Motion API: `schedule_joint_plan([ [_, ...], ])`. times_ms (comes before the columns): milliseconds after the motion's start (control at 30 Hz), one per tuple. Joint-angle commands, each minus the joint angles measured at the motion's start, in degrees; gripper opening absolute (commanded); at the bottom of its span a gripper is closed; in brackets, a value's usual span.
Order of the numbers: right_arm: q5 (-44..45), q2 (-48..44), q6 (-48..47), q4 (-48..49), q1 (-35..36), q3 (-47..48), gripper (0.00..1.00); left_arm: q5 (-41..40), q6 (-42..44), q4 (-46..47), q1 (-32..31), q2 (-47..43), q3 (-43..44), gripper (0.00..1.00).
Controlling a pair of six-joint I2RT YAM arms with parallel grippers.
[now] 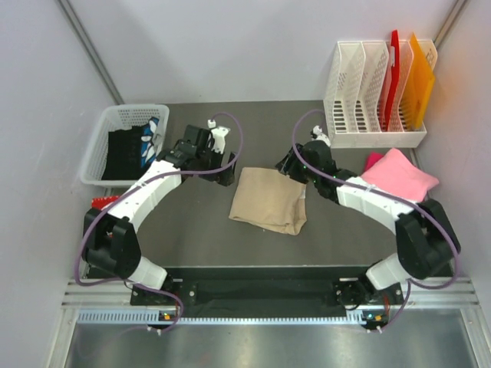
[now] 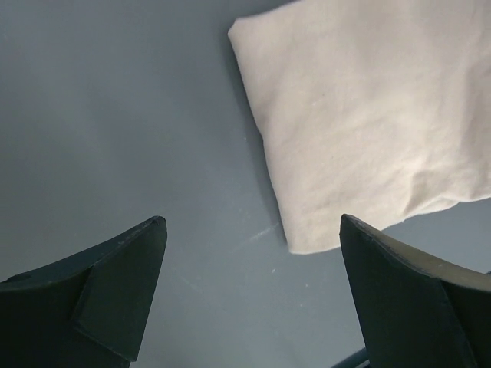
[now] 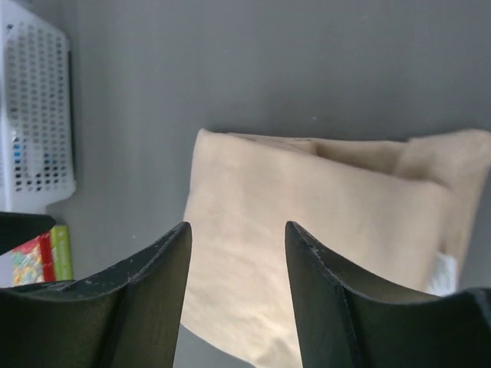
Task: Fold and stack the t-shirts
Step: Fold the tshirt
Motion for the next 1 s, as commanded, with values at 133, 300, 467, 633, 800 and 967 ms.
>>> schedule_joint_plan([
  [133, -25.15, 15.89, 3.44, 15.97, -8.91, 2.58, 0.5, 4.48, 0.97, 6.31, 0.15, 0.86, 0.86, 0.97],
  [300, -22.17, 18.81, 3.19, 14.05, -10.14, -0.32, 0.5, 5.63, 2.73, 6.66, 0.07, 2.09, 0.69, 0.95],
  [467, -24.96, 23.03, 2.83, 14.56, -12.34, -0.59, 0.56, 7.03, 3.17, 7.1, -0.11, 3.76, 0.51, 0.94],
  [633, -28.49, 19.46, -2.42, 10.71, -12.17, 3.27, 0.61, 7.38, 3.69, 7.98, -1.07, 6.3, 0.68, 0.92],
  [800, -24.63, 5.57, -5.51, 5.52, -14.27, -1.45, 0.67, 6.86, 5.01, 8.33, -2.39, 7.45, 1.21, 0.92],
  [967, -19.71, -6.49, -5.61, 2.88, -17.87, -10.07, 0.68, 8.18, 4.92, 9.38, -2.83, 8.33, 1.83, 0.91],
])
